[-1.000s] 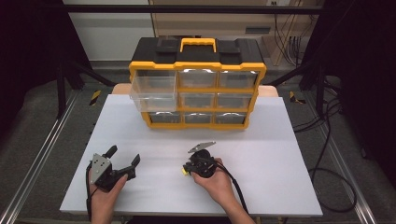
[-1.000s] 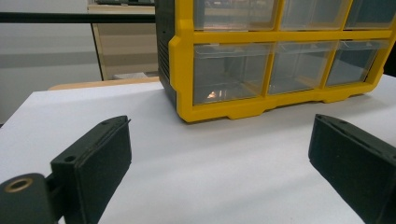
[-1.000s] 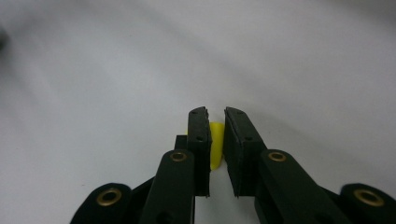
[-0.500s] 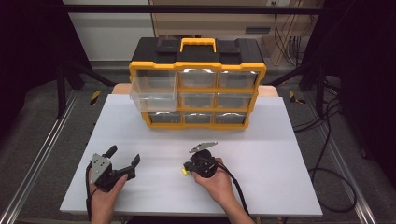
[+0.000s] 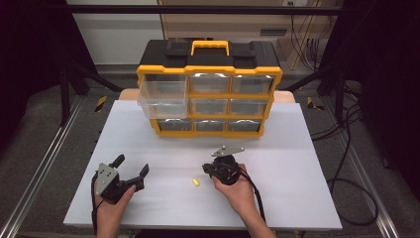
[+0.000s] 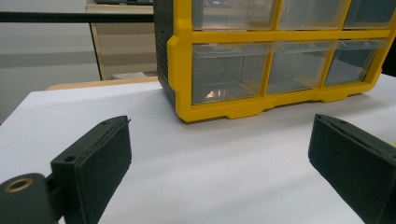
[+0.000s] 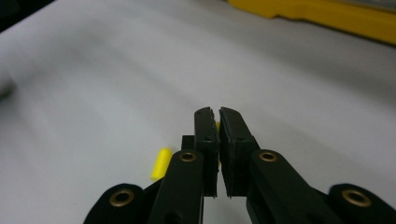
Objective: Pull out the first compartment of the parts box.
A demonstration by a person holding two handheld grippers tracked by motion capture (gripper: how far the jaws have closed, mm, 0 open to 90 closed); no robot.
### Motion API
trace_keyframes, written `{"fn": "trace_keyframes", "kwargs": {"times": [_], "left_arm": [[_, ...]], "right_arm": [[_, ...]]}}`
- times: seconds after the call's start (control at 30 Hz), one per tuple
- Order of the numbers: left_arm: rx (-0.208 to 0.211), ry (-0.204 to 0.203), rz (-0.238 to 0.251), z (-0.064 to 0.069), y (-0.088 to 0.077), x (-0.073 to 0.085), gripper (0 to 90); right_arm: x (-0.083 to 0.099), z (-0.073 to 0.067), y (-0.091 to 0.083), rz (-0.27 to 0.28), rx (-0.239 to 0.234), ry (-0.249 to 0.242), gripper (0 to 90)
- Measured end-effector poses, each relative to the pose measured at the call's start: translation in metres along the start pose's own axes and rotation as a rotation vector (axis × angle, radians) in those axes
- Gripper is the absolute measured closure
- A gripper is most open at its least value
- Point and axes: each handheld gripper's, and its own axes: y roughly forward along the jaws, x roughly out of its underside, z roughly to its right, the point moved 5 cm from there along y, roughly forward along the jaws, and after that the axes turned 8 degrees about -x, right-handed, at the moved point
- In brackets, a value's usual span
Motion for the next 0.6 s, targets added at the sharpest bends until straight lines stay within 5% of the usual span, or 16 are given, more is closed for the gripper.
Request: {"fn": "trace_keyframes", "kwargs": {"times": [0.6], "left_arm": [[0.004, -0.007, -0.003, 0.001, 0.002, 0.001, 6.0]], "right_arm": [[-0.065, -0.002, -0.049, 0.227, -0.013, -0.005, 86.7]]}}
